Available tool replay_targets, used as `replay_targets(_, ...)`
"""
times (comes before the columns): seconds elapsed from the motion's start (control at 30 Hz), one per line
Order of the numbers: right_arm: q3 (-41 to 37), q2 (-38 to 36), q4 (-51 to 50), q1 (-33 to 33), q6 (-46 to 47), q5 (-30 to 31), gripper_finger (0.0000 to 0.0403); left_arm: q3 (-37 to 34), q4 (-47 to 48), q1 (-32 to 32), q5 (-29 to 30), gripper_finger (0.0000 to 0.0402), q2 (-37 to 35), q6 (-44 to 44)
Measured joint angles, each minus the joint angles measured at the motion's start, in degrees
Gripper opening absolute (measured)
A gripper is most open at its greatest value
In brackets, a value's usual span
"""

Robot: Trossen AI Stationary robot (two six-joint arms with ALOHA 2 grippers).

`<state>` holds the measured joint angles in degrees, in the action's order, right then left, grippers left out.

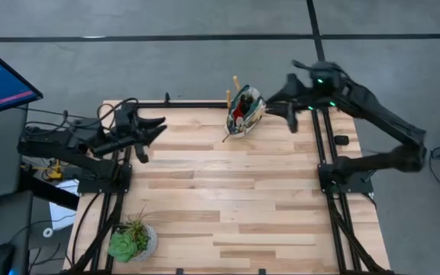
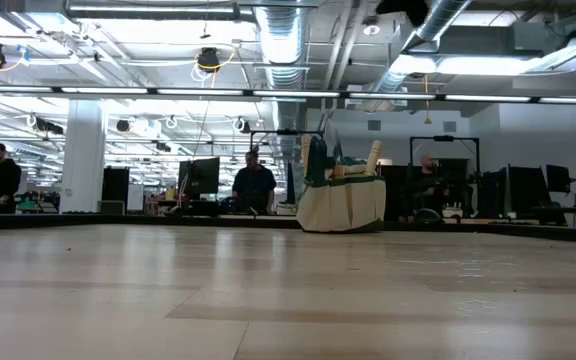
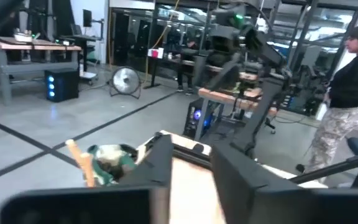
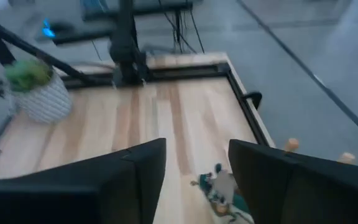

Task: Pick & Place Garden tools in Gardening bag
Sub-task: Return to Home Position

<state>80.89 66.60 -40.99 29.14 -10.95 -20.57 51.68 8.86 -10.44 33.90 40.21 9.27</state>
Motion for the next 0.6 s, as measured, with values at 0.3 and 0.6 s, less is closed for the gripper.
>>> replay_targets(0.3,-30.2,-28.1,17.0,2.6,10.3,-1.9,0.0096,-4.1,3.1,0.0,0.4,0.0002,-5.1,-1.4)
replay_targets(0.6,-48.6,-49.8,22.4,2.5,19.4,1.0,0.0064,-19.9,-2.9,0.0,-0.8,0.0001,-16.0,3.5)
